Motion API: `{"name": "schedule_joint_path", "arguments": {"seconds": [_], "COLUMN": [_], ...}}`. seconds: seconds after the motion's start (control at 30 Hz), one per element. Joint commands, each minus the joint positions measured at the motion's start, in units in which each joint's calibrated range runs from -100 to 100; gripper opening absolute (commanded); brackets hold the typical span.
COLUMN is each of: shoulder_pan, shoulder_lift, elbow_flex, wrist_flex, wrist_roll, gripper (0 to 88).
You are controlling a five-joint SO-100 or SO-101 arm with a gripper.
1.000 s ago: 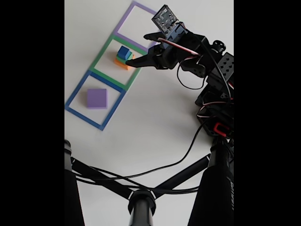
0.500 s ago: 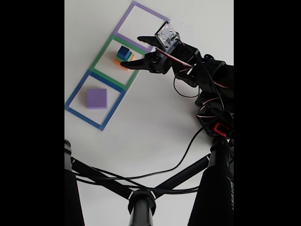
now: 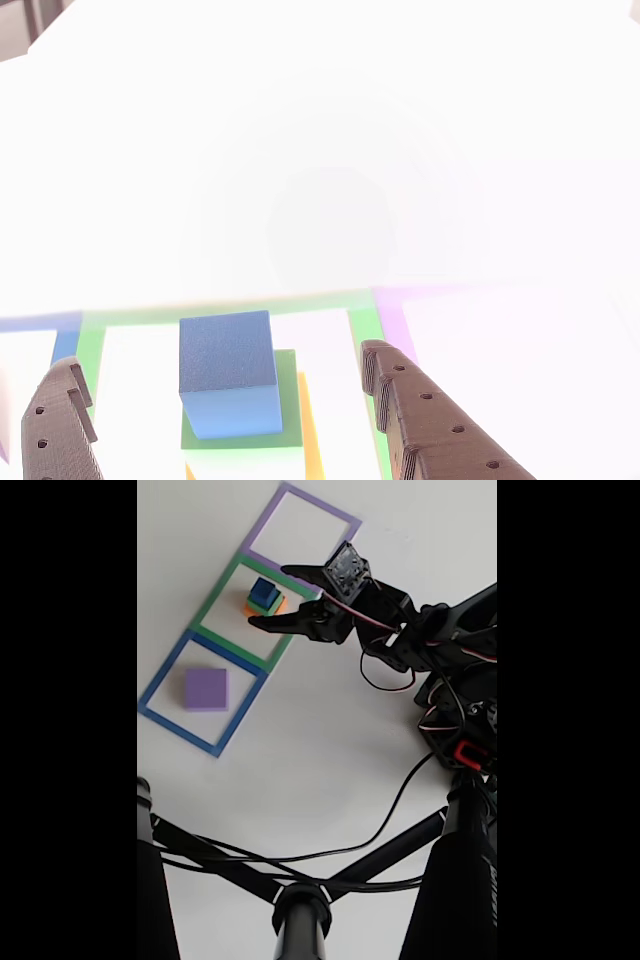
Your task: Tower of hanoi
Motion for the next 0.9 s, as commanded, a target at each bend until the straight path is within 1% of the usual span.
{"name": "schedule_joint_path", "arguments": {"seconds": [0.0,0.2,0.87], "shoulder_pan": [-0.49,-0.39,-3.65], "shoulder_lift": [4.42,7.98,8.14], "elbow_flex": [-4.21,-5.66,-4.39], "wrist_flex": [-4.78,-6.81,-6.89], "wrist_roll": [0.00,0.00,0.00], "gripper": [28.8,26.4,18.1]}}
